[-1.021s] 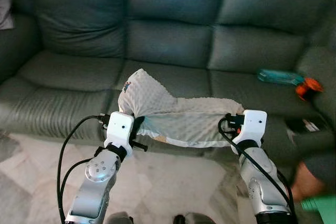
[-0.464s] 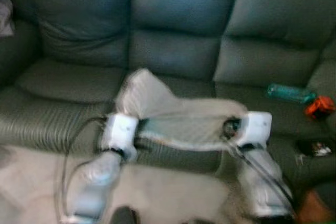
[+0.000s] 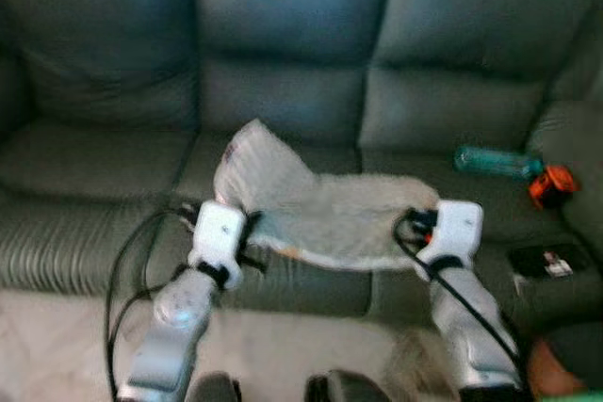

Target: Move the pillow to the sofa

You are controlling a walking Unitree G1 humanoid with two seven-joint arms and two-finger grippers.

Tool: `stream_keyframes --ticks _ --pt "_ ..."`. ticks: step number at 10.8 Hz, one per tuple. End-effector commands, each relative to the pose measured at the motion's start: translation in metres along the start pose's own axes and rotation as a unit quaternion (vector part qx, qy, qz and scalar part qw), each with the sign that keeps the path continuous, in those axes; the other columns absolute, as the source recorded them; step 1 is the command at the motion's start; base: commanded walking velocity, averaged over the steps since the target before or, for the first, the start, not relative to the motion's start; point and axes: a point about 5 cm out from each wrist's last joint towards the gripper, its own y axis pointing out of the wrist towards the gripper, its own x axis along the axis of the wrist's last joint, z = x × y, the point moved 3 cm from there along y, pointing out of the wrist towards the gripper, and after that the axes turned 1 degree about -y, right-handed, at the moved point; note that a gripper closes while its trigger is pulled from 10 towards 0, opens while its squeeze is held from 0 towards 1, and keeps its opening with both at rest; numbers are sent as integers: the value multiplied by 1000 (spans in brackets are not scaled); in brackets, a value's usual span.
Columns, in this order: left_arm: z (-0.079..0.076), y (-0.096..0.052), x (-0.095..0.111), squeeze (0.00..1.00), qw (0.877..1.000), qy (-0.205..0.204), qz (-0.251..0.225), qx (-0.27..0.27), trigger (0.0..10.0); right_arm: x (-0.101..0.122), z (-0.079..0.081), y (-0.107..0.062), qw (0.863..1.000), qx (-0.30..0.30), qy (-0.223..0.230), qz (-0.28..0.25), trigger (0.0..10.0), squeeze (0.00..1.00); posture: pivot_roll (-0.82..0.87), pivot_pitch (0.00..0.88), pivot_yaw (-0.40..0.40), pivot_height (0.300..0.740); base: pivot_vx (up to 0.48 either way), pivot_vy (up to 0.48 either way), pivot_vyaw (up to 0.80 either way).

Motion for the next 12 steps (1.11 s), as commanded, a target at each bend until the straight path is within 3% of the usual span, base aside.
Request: stream_keyframes --ticks 1,2,4,7,12 --pt "-1 0 5 0 1000 8 -12 0 10000 5 4 0 1000 7 -3 -9 10000 0 1 101 -58 740 0 0 0" --pt "4 -1 5 0 999 33 -14 21 10000 5 4 0 1000 8 -2 -9 10000 0 3 105 -58 740 0 0 0" --pt "8 -1 5 0 1000 19 -12 21 10000 4 5 -2 1000 9 -3 -8 10000 0 2 119 -58 740 0 0 0" --pt "18 -3 -1 0 999 29 -5 39 10000 3 7 -4 1000 13 -5 -7 10000 0 2 138 -56 740 0 0 0" --pt "24 -1 3 0 996 52 -15 65 10000 6 7 -1 1000 17 -8 -12 10000 0 3 134 -61 640 0 0 0"
